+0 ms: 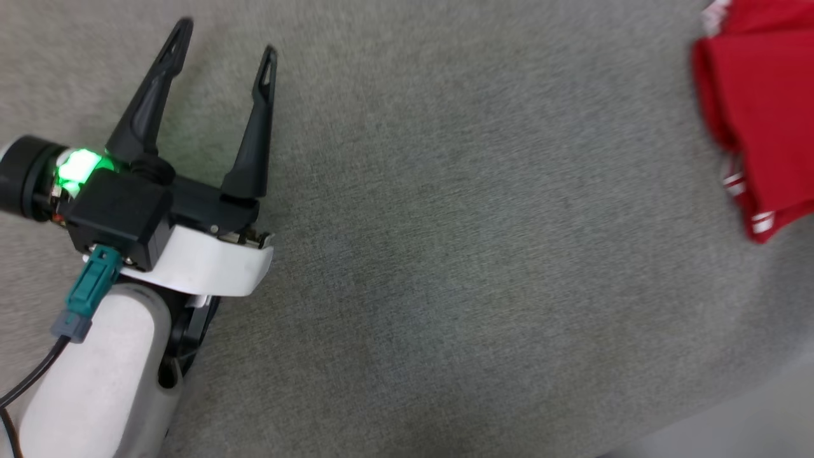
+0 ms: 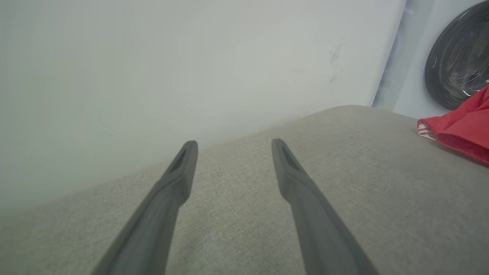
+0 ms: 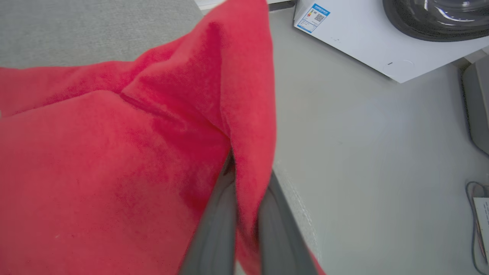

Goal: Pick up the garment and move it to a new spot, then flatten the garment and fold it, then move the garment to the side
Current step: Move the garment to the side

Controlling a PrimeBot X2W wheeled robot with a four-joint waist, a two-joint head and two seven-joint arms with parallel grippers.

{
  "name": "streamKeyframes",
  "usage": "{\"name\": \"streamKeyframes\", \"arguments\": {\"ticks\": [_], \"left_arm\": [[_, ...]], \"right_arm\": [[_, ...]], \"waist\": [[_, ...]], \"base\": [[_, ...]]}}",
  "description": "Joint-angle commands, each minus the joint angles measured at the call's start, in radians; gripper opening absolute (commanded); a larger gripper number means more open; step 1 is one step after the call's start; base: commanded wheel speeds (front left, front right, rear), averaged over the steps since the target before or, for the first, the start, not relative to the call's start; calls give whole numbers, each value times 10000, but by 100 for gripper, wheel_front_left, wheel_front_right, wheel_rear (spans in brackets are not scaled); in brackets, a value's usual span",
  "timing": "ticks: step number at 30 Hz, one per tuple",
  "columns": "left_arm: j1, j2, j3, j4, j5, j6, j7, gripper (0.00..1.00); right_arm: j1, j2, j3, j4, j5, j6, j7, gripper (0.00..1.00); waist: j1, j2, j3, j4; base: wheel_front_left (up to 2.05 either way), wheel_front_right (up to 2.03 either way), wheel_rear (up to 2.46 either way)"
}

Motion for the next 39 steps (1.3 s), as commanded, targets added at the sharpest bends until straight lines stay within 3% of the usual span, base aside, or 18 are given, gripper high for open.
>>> {"name": "streamKeyframes", "arguments": {"ticks": [1, 6, 7, 8, 9, 14, 21, 29, 39], "left_arm": [[-192, 54, -5, -88, 86, -55, 33, 100], [-460, -4, -151, -352, 177, -21, 120, 100], [-482, -12, -163, -376, 167, -19, 120, 100], [-480, -8, -167, -393, 163, -9, 105, 100], [-463, -9, -174, -387, 155, -6, 85, 100], [-177, -70, -190, -141, 33, 55, -89, 100], [799, -470, -157, 746, -493, 299, -761, 100], [2466, -960, -76, 1645, -1208, 680, -1178, 100], [3718, -1086, 309, 2169, -1838, 1017, -1337, 100]], "right_arm": [[-289, -24, -167, 113, -148, -4, -166, 0], [-833, 171, -982, 842, -846, -6, -1293, 0], [-887, 307, -983, 1008, -889, -4, -1490, 9], [-948, 427, -979, 1181, -863, -4, -1714, 85], [-966, 443, -1039, 1362, -960, -6, -1937, 100], [-923, 345, -1399, 2099, -1559, -6, -3142, 100], [-179, -138, -1250, 2495, -2033, -6, -4493, 100], [1786, -493, 446, 2240, -1205, -6, -5349, 100], [4117, 541, 2675, 850, 274, -6, -5607, 100]], "waist": [[-3, 0, 750, -52], [-3, 0, 967, 147], [-3, 0, 981, 169], [-3, 0, 981, 188], [-3, 0, 967, 205], [-3, 0, 494, 302], [-3, 0, -1407, 614], [-3, 0, -3643, 1248], [-3, 0, -4971, 2171]], "base": [[0, 0, 0], [0, 0, 0], [0, 0, 0], [0, 0, 0], [0, 0, 0], [0, 0, 0], [0, 0, 0], [0, 0, 0], [0, 0, 0]]}}
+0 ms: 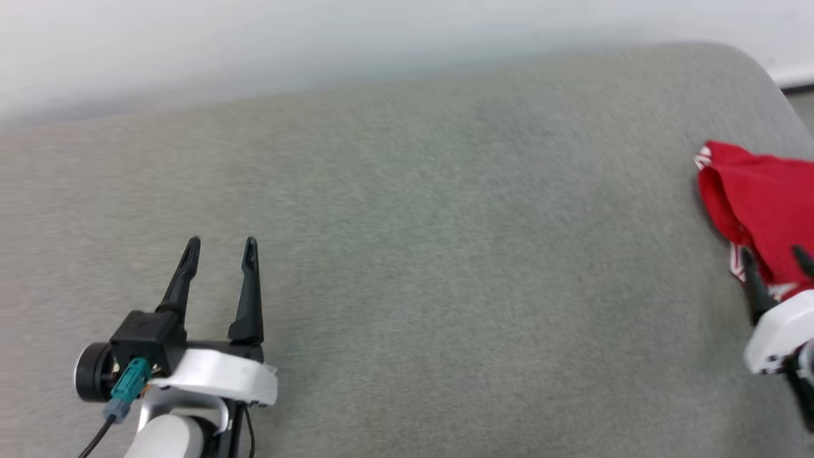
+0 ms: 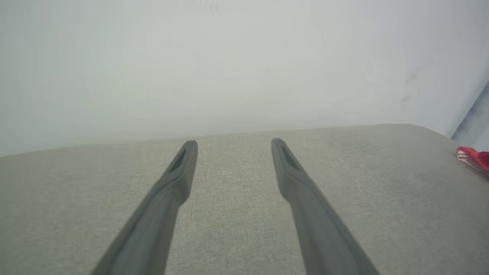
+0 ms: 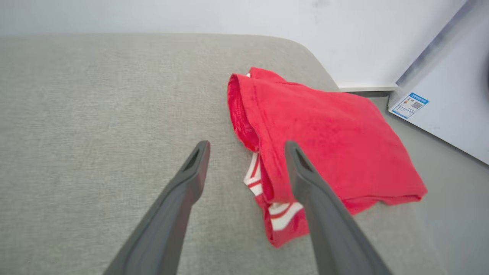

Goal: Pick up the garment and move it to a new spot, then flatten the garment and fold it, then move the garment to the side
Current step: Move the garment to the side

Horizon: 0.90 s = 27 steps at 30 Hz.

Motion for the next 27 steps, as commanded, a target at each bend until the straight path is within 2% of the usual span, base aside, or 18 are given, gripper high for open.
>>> {"name": "streamKeyframes", "arguments": {"ticks": [1, 6, 14, 21, 27], "left_arm": [[132, 18, 29, 20, -25, 25, -12, 100], [608, 167, 334, 227, -224, 203, -26, 100], [1439, 388, 442, 609, -218, 382, -72, 100], [1930, 451, 295, 873, -308, 331, 5, 100], [2101, 311, 266, 1125, -447, 308, -105, 100]], "right_arm": [[129, 51, 18, -84, 89, -11, -42, 100], [780, 751, 579, -1327, 169, -9, -338, 100], [2350, 1899, 334, -3541, -81, -9, -269, 100], [3584, 2463, 143, -5247, -492, -8, 244, 100], [4011, 2685, 176, -5954, -554, -8, 594, 100]], "waist": [[2, -1, -498, 502], [2, -1, -1015, 912], [2, -1, -1751, 1309], [2, -1, -2149, 1280], [2, -1, -2236, 1222]], "base": [[0, 0, 0], [0, 0, 0], [0, 0, 0], [0, 0, 0], [0, 0, 0]]}}
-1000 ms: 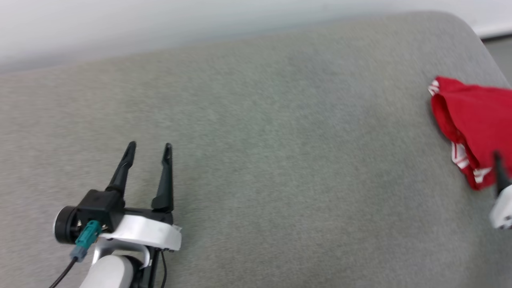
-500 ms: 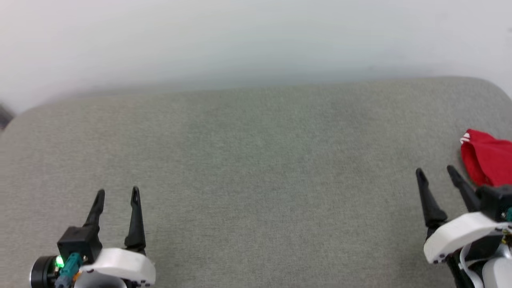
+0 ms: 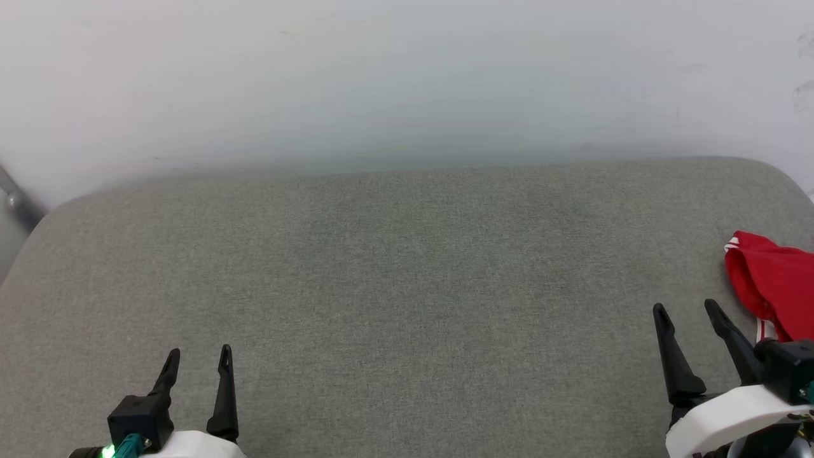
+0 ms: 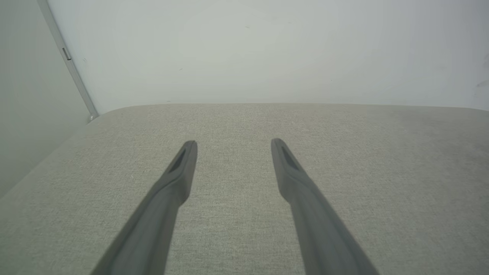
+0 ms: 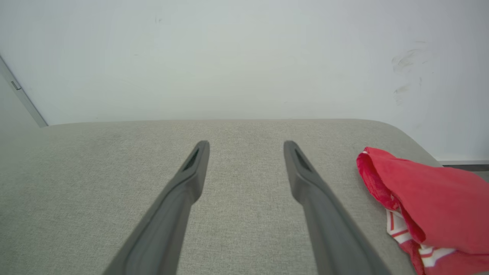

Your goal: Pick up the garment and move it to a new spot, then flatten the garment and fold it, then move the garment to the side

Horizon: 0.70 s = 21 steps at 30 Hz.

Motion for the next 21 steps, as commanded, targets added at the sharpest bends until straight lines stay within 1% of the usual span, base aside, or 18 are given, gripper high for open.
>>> {"name": "streamKeyframes", "arguments": {"ticks": [1, 9, 17, 18, 21], "left_arm": [[69, -24, -6, 39, -33, -20, -56, 100], [-249, -76, 72, 339, -123, -88, -203, 100], [-406, -100, 42, 519, -62, -165, -277, 100], [-421, -113, 33, 532, -56, -170, -296, 0], [-211, -187, 10, 642, -236, -183, -167, 0]], "right_arm": [[121, 45, -3, -64, -44, -4, 49, 100], [17, 192, 48, -251, -42, -4, 200, 100], [-41, 162, 84, -209, 29, -4, 172, 100], [-36, 150, 80, -199, 42, -4, 174, 0], [101, 153, 58, 35, 99, 2, 211, 0]], "waist": [[2, -1, -3, -2], [2, -1, 25, -48], [2, -1, 12, -60], [2, -1, 12, -59], [3, -1, 13, -58]], "base": [[0, 0, 0], [0, 0, 0], [0, 0, 0], [0, 0, 0], [0, 0, 0]]}}
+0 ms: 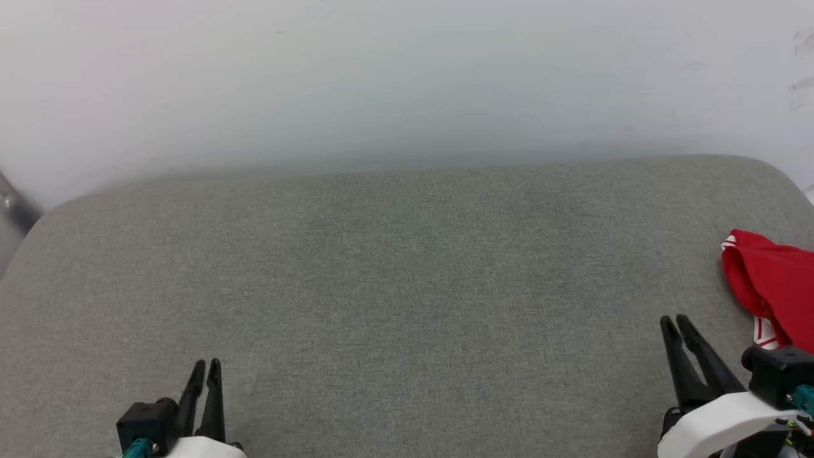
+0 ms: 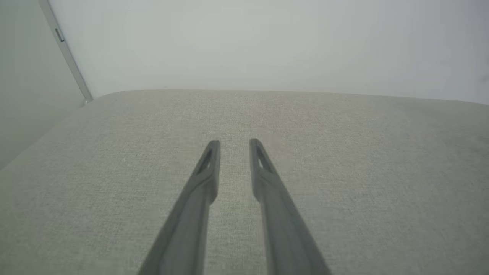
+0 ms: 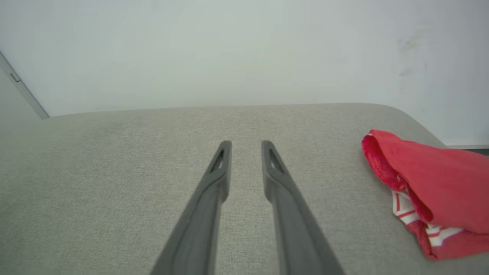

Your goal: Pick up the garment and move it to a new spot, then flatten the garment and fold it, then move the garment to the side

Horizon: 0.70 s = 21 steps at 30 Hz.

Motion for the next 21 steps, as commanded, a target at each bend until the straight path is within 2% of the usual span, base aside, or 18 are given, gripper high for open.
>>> {"name": "streamKeyframes", "arguments": {"ticks": [1, 21], "left_arm": [[-29, -57, 82, -25, -250, -76, 67, 0], [-468, -778, 994, 251, -3201, -951, 941, 0]], "right_arm": [[-73, 8, -36, 78, 295, 0, 4, 0], [-585, 96, -206, 963, 3979, -1, 34, 0]], "waist": [[0, -1, 4, 6], [0, -1, 55, 74]], "base": [[0, 0, 0], [0, 0, 0]]}}
